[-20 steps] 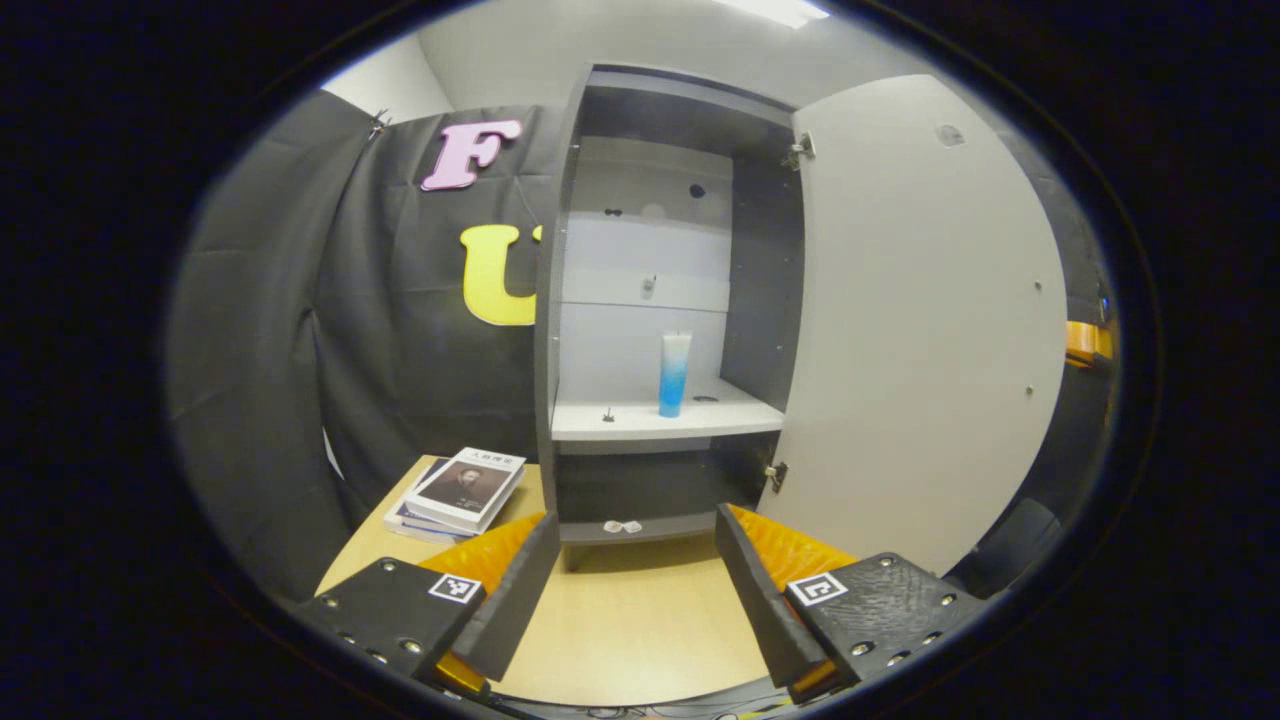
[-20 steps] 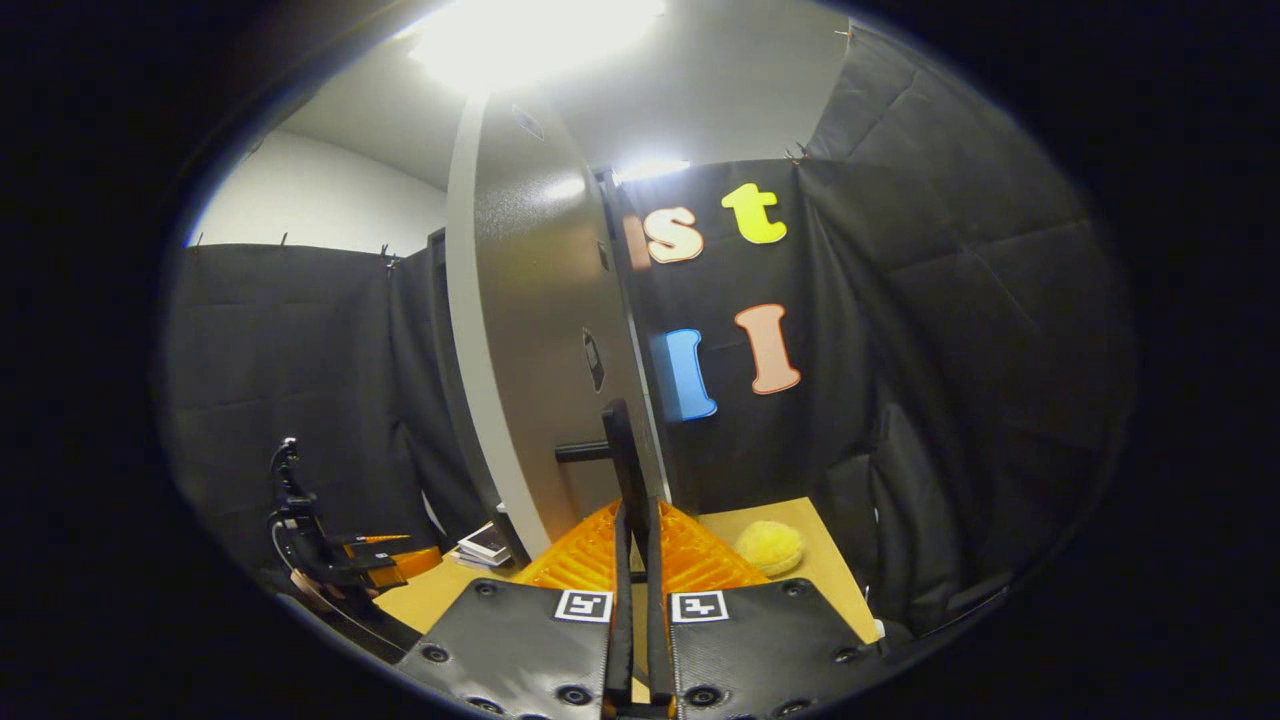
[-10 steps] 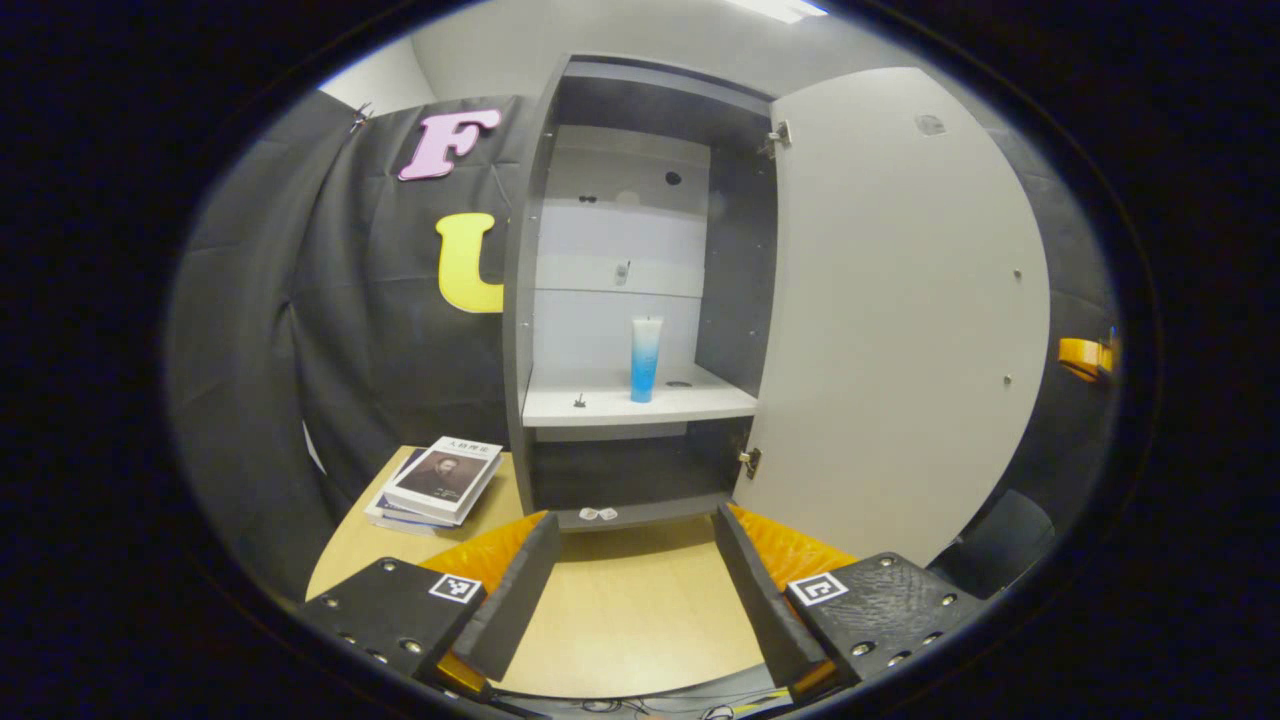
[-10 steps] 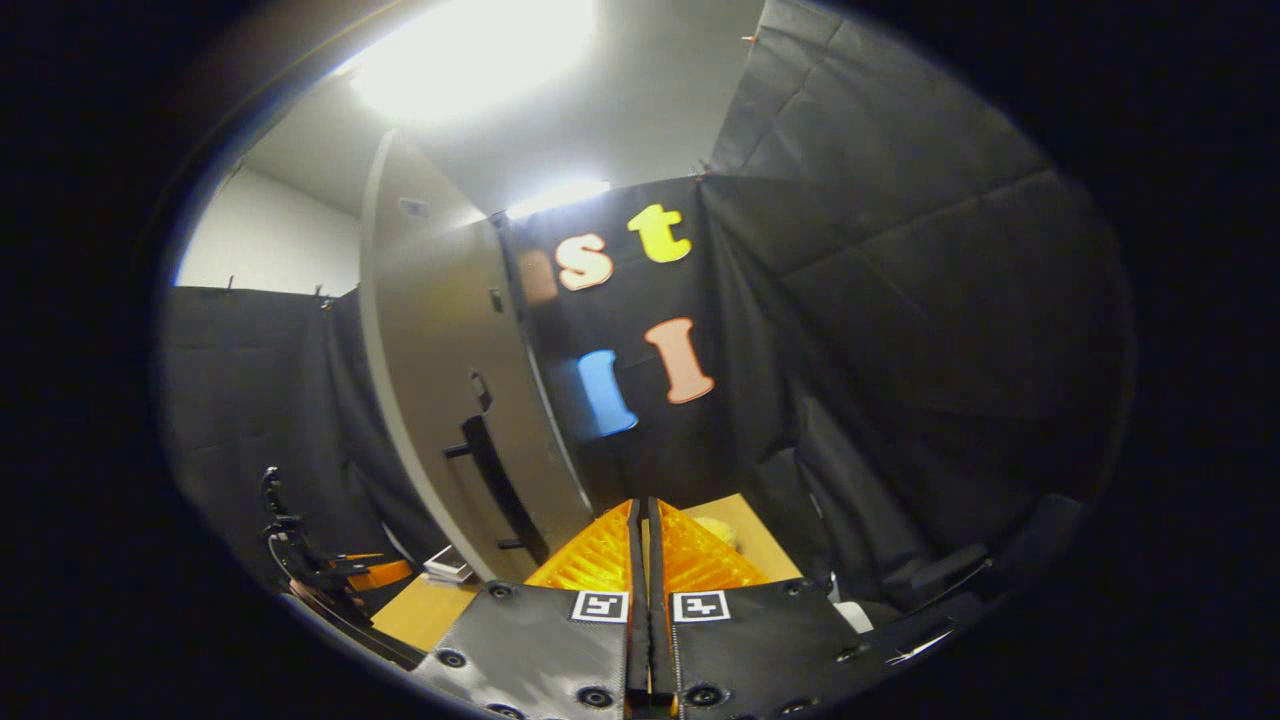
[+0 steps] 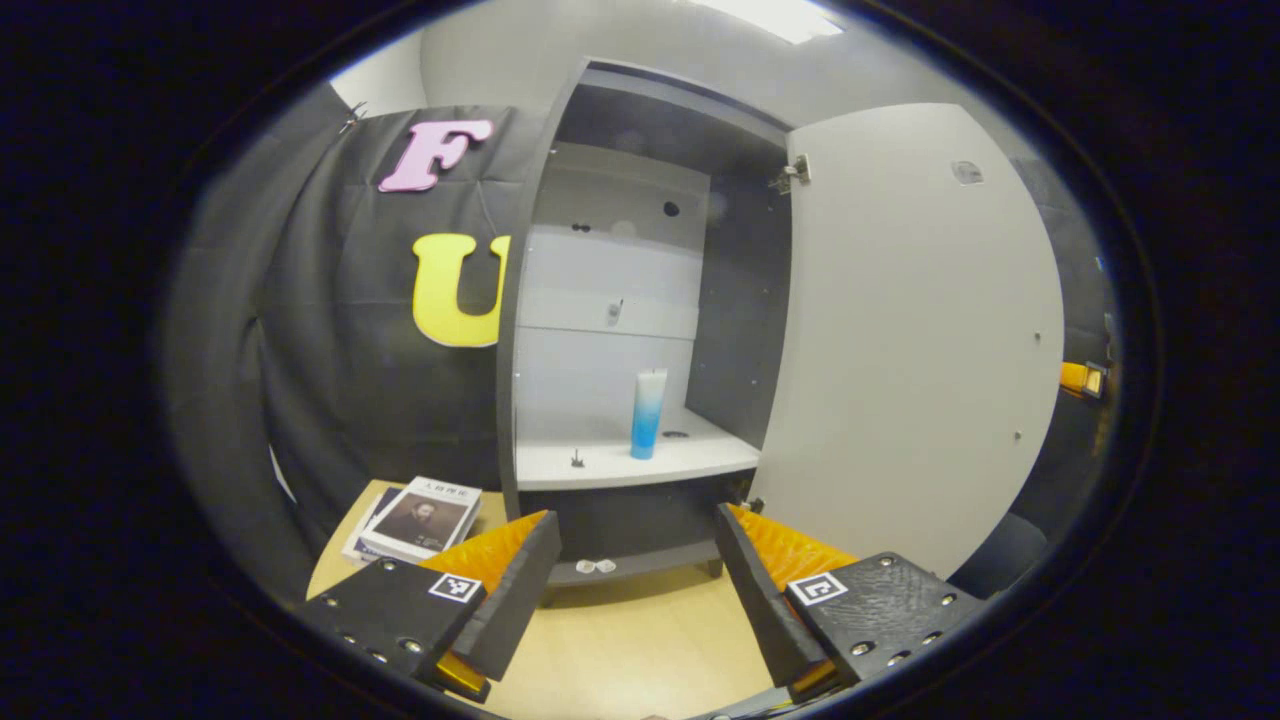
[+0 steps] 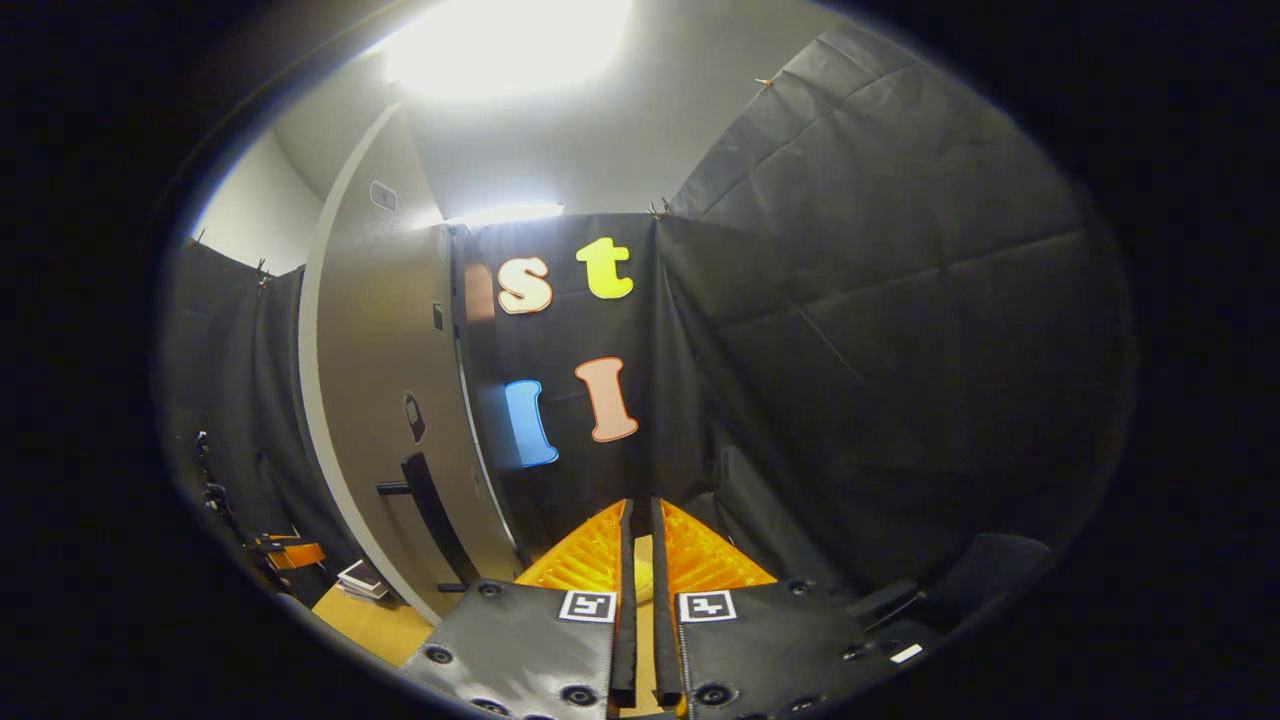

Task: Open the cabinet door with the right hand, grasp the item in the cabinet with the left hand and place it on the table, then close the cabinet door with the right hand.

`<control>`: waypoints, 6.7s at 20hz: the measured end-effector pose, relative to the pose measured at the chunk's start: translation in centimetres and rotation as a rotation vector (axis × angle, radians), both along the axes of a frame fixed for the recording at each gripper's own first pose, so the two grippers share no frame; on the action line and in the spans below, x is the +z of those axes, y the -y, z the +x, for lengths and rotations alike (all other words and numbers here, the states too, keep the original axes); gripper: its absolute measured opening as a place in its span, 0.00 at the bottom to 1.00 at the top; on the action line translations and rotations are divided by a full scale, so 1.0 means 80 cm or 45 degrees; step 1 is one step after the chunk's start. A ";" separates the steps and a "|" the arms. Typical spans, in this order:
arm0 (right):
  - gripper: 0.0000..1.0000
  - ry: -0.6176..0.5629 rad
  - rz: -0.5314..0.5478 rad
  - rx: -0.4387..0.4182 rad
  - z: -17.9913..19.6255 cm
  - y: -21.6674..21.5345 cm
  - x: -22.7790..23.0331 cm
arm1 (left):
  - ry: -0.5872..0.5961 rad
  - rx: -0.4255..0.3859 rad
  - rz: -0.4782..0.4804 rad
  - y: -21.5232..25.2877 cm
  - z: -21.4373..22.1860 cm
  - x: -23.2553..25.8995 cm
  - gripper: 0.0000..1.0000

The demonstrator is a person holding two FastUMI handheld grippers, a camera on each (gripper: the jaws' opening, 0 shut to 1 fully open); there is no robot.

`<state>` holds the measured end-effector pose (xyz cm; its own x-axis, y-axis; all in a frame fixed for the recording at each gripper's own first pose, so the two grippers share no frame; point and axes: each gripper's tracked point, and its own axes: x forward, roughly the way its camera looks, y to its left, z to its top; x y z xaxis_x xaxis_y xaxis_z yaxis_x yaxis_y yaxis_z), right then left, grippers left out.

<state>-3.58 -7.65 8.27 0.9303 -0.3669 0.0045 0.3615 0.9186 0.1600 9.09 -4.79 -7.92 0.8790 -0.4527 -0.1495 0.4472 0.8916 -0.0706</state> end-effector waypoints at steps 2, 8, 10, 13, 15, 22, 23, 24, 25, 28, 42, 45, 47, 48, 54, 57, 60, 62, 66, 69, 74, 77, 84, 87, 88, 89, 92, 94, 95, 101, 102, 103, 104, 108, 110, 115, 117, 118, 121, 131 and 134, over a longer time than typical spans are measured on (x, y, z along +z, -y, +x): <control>0.20 -0.001 -0.001 -0.010 0.017 0.007 0.000 | 0.051 -0.020 0.008 0.014 0.021 0.017 0.95; 0.85 -0.022 0.005 -0.057 0.092 0.059 -0.008 | 0.096 -0.029 -0.003 0.062 0.110 0.036 0.92; 0.98 -0.061 -0.031 -0.086 0.111 0.078 -0.014 | 0.097 -0.031 -0.003 0.074 0.149 0.035 0.92; 0.97 -0.097 -0.038 -0.081 0.136 0.091 -0.027 | 0.070 -0.049 0.004 0.100 0.201 0.020 0.95; 0.97 -0.136 -0.045 -0.083 0.144 0.099 -0.044 | 0.034 -0.041 0.008 0.113 0.229 0.008 0.95; 0.97 -0.229 0.115 -0.022 0.180 0.102 -0.101 | 0.097 -0.022 0.084 0.156 0.296 -0.007 0.95; 0.97 -0.228 0.108 -0.023 0.184 0.105 -0.102 | 0.113 -0.015 0.111 0.158 0.306 -0.009 0.94; 0.97 -0.218 0.115 -0.019 0.189 0.105 -0.100 | 0.124 -0.012 0.132 0.161 0.315 -0.012 0.93; 0.97 -0.210 0.128 0.003 0.194 0.102 -0.098 | 0.135 -0.011 0.137 0.165 0.323 -0.012 0.93; 0.97 -0.218 0.118 0.018 0.203 0.110 -0.100 | 0.126 -0.034 0.122 0.176 0.336 -0.020 0.93; 0.97 -0.254 0.172 0.062 0.216 0.108 -0.122 | 0.086 -0.056 0.122 0.176 0.333 -0.034 0.20; 0.97 -0.253 0.189 0.045 0.208 0.112 -0.125 | 0.091 -0.070 0.156 0.176 0.328 -0.035 0.17; 0.97 -0.245 0.195 0.032 0.202 0.114 -0.123 | 0.095 -0.046 0.157 0.173 0.326 -0.032 0.16; 0.97 -0.242 0.197 0.025 0.199 0.115 -0.122 | 0.099 -0.026 0.170 0.168 0.325 -0.032 0.08; 0.97 -0.209 0.152 -0.023 0.180 0.122 -0.102 | 0.182 -0.025 0.129 0.130 0.278 0.014 0.09; 0.97 -0.192 0.176 -0.026 0.175 0.114 -0.094 | 0.198 -0.004 0.121 0.096 0.247 0.035 0.09; 0.97 -0.189 0.143 -0.039 0.169 0.110 -0.087 | 0.229 0.031 0.128 0.049 0.212 0.055 0.08; 0.97 -0.200 0.140 -0.040 0.167 0.105 -0.087 | 0.240 0.063 0.140 0.016 0.190 0.068 0.12; 0.97 -0.189 0.181 -0.065 0.171 0.087 -0.093 | 0.244 0.171 0.197 -0.053 0.156 0.072 0.08; 0.97 -0.210 0.189 -0.051 0.170 0.068 -0.100 | 0.212 0.231 0.173 -0.099 0.134 0.058 0.15; 0.97 -0.204 0.144 -0.069 0.153 0.049 -0.088 | 0.165 0.318 0.110 -0.184 0.099 -0.011 0.08; 0.97 -0.244 0.093 -0.087 0.140 0.041 -0.089 | 0.144 0.381 0.088 -0.229 0.077 -0.061 0.10; 0.97 -0.385 0.084 -0.156 0.110 0.031 -0.127 | 0.104 0.555 0.051 -0.298 0.048 -0.196 0.08; 0.97 -0.371 0.120 -0.178 0.101 0.022 -0.132 | 0.066 0.534 0.073 -0.295 0.037 -0.251 0.12; 0.97 -0.360 0.127 -0.190 0.098 0.019 -0.132 | 0.037 0.522 0.072 -0.290 0.036 -0.275 0.10; 0.97 -0.349 0.131 -0.203 0.096 0.019 -0.131 | -0.005 0.509 0.048 -0.283 0.031 -0.295 0.09; 0.97 -0.345 0.122 -0.222 0.088 0.013 -0.132 | -0.060 0.490 0.020 -0.268 0.020 -0.339 0.15; 0.97 -0.374 0.073 -0.212 0.082 0.005 -0.134 | -0.093 0.484 0.020 -0.260 0.013 -0.366 0.12; 0.97 -0.381 0.043 -0.210 0.081 0.003 -0.133 | -0.097 0.483 0.025 -0.256 0.010 -0.377 0.12; 0.96 -0.416 -0.016 -0.237 0.068 -0.001 -0.129 | -0.091 0.494 0.088 -0.246 -0.006 -0.416 0.17; 0.96 -0.405 -0.021 -0.238 0.066 0.000 -0.127 | -0.093 0.496 0.092 -0.245 -0.009 -0.420 0.19; 0.96 -0.405 -0.023 -0.234 0.065 -0.001 -0.126 | -0.095 0.498 0.101 -0.245 -0.010 -0.425 0.15; 0.96 -0.412 -0.024 -0.231 0.063 -0.001 -0.129 | -0.099 0.500 0.106 -0.246 -0.012 -0.429 0.12; 0.96 -0.407 -0.033 -0.228 0.058 -0.001 -0.127 | -0.096 0.463 0.096 -0.236 -0.020 -0.427 0.12; 0.96 -0.406 -0.017 -0.231 0.054 0.002 -0.127 | -0.083 0.441 0.106 -0.231 -0.021 -0.423 0.14; 0.96 -0.404 0.002 -0.248 0.040 0.010 -0.136 | -0.116 0.445 0.102 -0.233 -0.029 -0.425 0.17; 0.96 -0.400 0.022 -0.253 0.034 0.013 -0.140 | -0.128 0.436 0.099 -0.232 -0.033 -0.422 0.12; 0.96 -0.398 0.030 -0.257 0.032 0.014 -0.144 | -0.118 0.426 0.097 -0.231 -0.035 -0.417 0.17; 0.96 -0.388 0.050 -0.273 0.019 0.022 -0.147 | -0.098 0.406 0.098 -0.230 -0.043 -0.392 0.64; 0.96 -0.245 0.080 -0.188 -0.005 0.004 -0.132 | -0.101 0.590 0.109 -0.256 -0.141 -0.229 0.90; 0.96 -0.153 0.107 -0.131 -0.008 -0.004 -0.106 | -0.241 0.508 0.006 -0.226 -0.149 -0.213 0.92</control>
<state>-4.25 -7.35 -0.22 0.8799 -0.4544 -0.1387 0.4738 0.8611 0.1847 -2.86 13.29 -24.94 0.9418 -0.0821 -0.3259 0.0473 0.9924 -0.1134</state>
